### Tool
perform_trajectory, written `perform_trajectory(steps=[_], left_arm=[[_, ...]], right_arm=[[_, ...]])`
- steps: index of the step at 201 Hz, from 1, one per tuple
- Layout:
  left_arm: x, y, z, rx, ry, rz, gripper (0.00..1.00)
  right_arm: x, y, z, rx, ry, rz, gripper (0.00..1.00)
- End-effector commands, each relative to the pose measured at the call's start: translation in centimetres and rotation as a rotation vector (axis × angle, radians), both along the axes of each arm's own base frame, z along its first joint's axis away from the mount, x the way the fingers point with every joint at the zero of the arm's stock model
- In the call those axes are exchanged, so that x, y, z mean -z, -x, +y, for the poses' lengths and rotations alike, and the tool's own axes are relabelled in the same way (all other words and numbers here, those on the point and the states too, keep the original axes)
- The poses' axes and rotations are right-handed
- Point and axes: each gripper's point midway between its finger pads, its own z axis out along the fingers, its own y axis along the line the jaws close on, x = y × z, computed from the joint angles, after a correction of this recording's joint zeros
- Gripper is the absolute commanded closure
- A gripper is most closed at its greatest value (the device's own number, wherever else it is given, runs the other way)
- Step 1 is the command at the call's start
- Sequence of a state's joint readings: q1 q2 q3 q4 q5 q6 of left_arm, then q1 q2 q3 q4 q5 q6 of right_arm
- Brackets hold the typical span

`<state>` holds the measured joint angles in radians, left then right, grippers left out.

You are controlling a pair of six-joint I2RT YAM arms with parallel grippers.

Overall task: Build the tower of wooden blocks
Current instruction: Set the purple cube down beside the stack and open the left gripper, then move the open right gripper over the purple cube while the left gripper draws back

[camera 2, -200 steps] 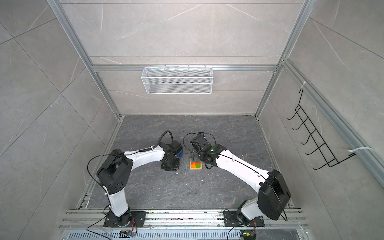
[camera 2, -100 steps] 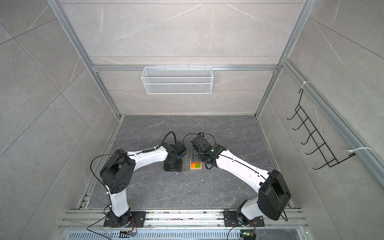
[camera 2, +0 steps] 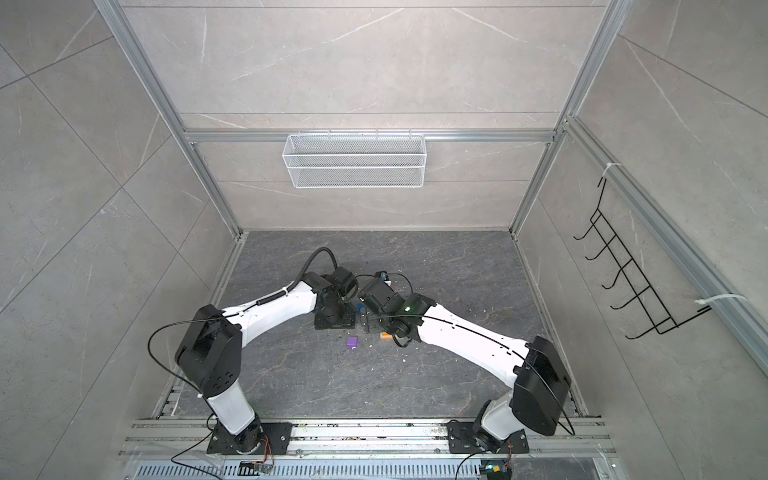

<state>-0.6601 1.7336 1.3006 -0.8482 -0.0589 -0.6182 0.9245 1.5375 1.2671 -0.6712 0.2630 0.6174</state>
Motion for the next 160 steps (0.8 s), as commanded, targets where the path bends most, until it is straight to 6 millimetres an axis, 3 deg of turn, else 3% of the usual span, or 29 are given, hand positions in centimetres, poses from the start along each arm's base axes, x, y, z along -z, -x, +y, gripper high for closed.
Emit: perform_trajectory(steps=[1,46,89,121,160], left_arm=[[-1.5,0.3,2.5,0.007,-0.011,-0.004,0.25],[-2.6,-0.3,7.1,-0.072,0.038,-0.006,0.23],[-4.5,-0.6,11.2,-0.141,0.09,-0.047,0.22],[-5.8,-0.8,12.5,-0.157,0.142,-0.079,0.21],[-6.2,-0.7,12.5,-0.159,0.203,-0.115,0.2]], right_arm=[[0.7,0.3,1.4,0.024,0.015,0.023,0.21],[2.2,1.2,5.5,-0.028,-0.005,0.069,0.29],[5.1,1.7,8.2,-0.018,-0.042,0.154,0.4],[7.3,1.5,9.1,0.027,-0.019,0.186,0.45],[9.5,0.7,9.4,0.096,-0.015,0.18,0.53]])
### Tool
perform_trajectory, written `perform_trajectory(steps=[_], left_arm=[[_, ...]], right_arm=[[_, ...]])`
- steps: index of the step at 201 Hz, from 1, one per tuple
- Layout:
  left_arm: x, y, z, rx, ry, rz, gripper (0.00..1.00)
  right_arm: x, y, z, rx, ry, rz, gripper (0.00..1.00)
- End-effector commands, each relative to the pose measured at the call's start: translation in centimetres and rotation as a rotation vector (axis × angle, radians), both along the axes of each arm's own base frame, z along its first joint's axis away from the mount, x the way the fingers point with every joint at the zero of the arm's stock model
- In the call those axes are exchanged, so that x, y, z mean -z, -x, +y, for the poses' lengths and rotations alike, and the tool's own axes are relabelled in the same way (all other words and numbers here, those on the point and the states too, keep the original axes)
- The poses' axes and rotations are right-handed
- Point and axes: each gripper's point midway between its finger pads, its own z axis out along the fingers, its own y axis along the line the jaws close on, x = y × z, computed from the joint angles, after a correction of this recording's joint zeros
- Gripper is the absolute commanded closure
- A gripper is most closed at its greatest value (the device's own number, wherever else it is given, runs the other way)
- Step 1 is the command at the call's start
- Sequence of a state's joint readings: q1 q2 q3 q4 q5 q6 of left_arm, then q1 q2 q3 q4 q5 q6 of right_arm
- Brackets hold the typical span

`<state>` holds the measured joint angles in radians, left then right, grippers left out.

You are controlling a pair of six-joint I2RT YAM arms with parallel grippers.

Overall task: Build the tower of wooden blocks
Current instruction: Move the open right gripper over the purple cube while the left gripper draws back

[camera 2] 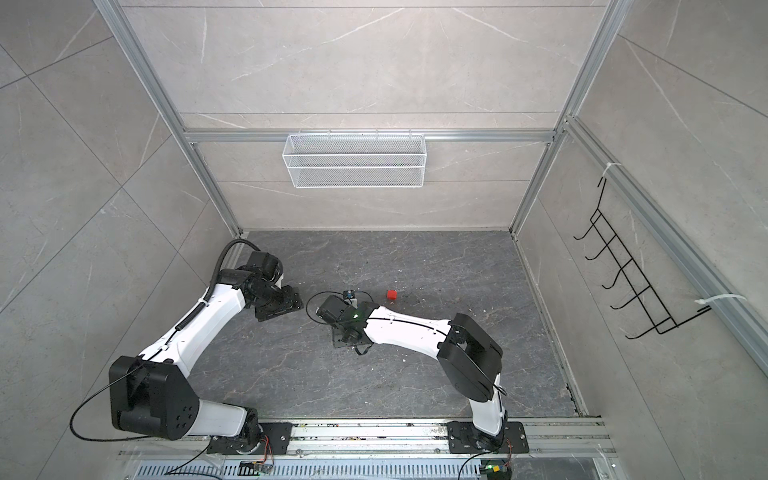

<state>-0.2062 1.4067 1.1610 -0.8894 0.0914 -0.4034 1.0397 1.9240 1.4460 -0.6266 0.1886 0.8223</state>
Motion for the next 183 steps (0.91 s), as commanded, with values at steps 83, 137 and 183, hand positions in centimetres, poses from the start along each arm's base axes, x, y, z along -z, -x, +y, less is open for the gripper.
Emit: perform_trajectory(steps=[83,137,183], left_arm=[[-0.4,0.8,-1.2,0.036,0.117,-0.04,0.2],[-0.3,0.7,-1.7,0.039,0.149,-0.037,0.2],[0.0,0.5,-2.4,0.045,0.183,-0.028,0.2]], right_arm=[[4.2,-1.3,1.0,0.114,0.036,0.009,0.59],[5.6,-1.5,0.5,0.131,0.069,0.014,0.63],[6.5,-1.7,0.1,0.141,0.093,0.038,0.74]])
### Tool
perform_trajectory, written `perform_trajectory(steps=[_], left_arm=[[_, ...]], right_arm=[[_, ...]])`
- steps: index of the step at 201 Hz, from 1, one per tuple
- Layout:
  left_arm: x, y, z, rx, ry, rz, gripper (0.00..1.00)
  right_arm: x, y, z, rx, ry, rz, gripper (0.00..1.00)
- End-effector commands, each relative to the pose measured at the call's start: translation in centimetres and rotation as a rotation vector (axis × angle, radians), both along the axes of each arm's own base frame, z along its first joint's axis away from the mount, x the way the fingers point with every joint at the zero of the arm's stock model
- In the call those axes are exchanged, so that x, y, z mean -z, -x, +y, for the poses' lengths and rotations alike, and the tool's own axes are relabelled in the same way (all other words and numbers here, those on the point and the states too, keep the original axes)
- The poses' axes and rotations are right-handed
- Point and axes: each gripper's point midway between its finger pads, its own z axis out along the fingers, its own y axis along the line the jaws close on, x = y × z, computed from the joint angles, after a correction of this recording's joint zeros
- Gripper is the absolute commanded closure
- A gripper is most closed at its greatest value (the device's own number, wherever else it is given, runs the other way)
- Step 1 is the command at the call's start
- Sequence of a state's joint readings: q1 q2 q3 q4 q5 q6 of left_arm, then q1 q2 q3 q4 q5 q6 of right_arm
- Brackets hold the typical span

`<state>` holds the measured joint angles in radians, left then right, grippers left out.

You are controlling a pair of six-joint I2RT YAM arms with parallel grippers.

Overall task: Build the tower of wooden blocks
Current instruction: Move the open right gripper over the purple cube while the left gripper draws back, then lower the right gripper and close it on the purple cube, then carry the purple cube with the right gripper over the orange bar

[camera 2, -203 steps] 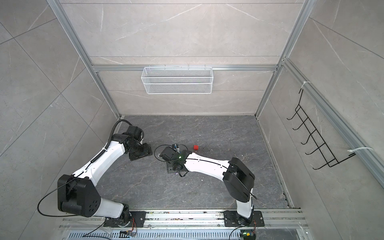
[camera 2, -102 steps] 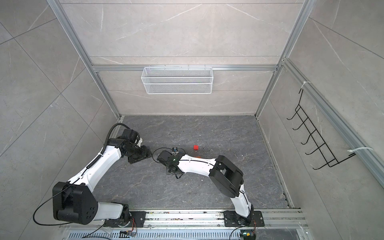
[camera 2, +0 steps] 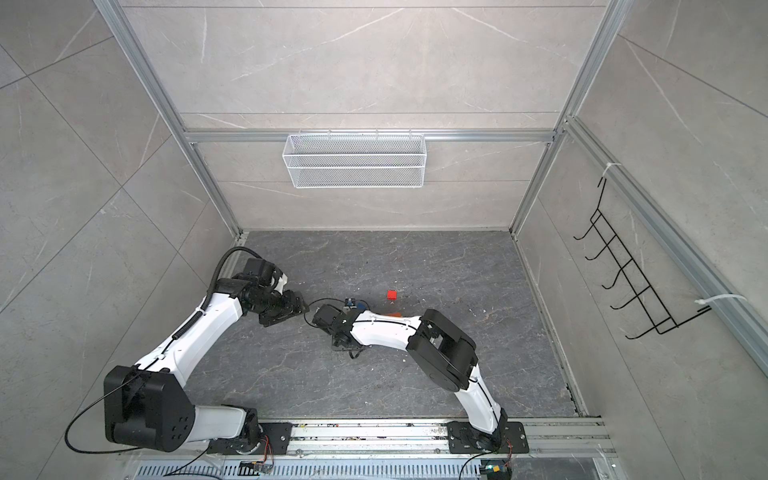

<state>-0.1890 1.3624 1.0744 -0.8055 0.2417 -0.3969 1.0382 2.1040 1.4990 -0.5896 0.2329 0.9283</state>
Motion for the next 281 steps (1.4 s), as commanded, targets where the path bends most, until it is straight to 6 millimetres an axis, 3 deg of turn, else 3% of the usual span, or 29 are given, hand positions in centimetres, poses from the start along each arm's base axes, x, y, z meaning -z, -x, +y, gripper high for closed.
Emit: perform_trajectory(steps=[1,77,104,185,229,281], left_arm=[[-0.5,-0.2,-0.5,0.003,0.039,-0.012,0.2],[-0.3,-0.2,-0.6,0.008,0.044,-0.007,0.2],[-0.3,-0.3,-0.9,0.012,0.062,-0.002,0.2],[-0.6,-0.2,-2.1,0.044,0.133,-0.007,0.2],[-0.9,-0.2,-2.5,0.053,0.156,-0.018,0.2],[-0.9,-0.2,-2.5,0.053,0.156,-0.017,0.21]], right_arm=[[0.8,-0.4,-0.6,0.027,0.031,0.01,0.74],[0.1,-0.2,-0.8,-0.013,0.054,0.011,1.0],[-0.9,-0.3,-0.9,-0.058,0.063,-0.008,1.0],[-6.9,-0.6,-2.6,-0.178,0.065,-0.085,1.0],[-10.3,-1.4,-5.2,-0.189,0.065,-0.114,1.0],[-12.0,-3.1,-8.9,-0.166,0.128,-0.155,1.0]])
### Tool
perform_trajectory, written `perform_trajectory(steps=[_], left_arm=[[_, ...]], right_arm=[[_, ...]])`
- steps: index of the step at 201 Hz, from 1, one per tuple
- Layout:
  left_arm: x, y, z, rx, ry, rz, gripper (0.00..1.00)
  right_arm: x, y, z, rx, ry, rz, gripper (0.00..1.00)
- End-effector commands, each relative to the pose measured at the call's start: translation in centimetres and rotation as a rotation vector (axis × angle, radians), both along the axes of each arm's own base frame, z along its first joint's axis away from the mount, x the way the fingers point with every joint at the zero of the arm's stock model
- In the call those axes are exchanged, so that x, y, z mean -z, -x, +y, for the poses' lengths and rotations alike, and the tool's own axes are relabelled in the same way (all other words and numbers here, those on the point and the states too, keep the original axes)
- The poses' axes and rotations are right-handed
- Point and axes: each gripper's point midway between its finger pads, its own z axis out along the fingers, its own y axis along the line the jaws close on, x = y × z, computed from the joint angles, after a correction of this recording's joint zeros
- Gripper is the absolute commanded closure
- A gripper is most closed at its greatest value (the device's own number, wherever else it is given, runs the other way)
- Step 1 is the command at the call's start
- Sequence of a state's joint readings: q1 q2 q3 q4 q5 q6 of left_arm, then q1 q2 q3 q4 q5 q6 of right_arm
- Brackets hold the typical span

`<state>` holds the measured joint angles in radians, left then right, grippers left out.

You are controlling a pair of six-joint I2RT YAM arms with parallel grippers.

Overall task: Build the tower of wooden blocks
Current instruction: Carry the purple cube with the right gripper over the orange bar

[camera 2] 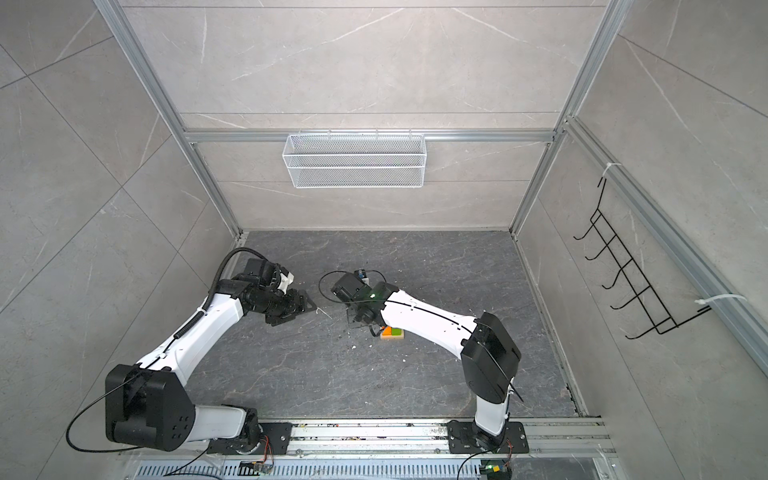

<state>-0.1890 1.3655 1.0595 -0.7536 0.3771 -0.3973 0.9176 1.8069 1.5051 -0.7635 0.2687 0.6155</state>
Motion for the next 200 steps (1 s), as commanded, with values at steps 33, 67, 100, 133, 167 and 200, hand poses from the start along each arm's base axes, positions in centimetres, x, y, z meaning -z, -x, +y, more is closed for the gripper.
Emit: perform_trajectory(steps=[33,67,100,133,167,200], left_arm=[[-0.3,-0.2,-0.3,0.001,0.028,-0.009,0.21],[-0.2,-0.2,-0.3,0.001,0.028,-0.008,0.21],[-0.2,-0.2,-0.4,0.005,0.032,-0.005,0.21],[-0.2,-0.2,-0.4,0.006,0.034,-0.005,0.21],[-0.2,-0.1,-0.4,0.007,0.035,-0.004,0.21],[-0.2,-0.2,-0.4,0.007,0.037,-0.004,0.21]], right_arm=[[-0.8,-0.6,-4.3,0.017,0.064,-0.01,1.0],[-0.5,-1.0,-5.3,0.036,0.03,0.009,1.0],[0.1,-1.3,-6.2,0.064,0.019,0.029,1.0],[0.7,-1.4,-6.5,0.066,0.008,0.039,0.99],[1.4,-1.6,-6.6,0.062,0.005,0.047,0.97],[2.0,-1.7,-6.6,0.061,-0.003,0.052,0.95]])
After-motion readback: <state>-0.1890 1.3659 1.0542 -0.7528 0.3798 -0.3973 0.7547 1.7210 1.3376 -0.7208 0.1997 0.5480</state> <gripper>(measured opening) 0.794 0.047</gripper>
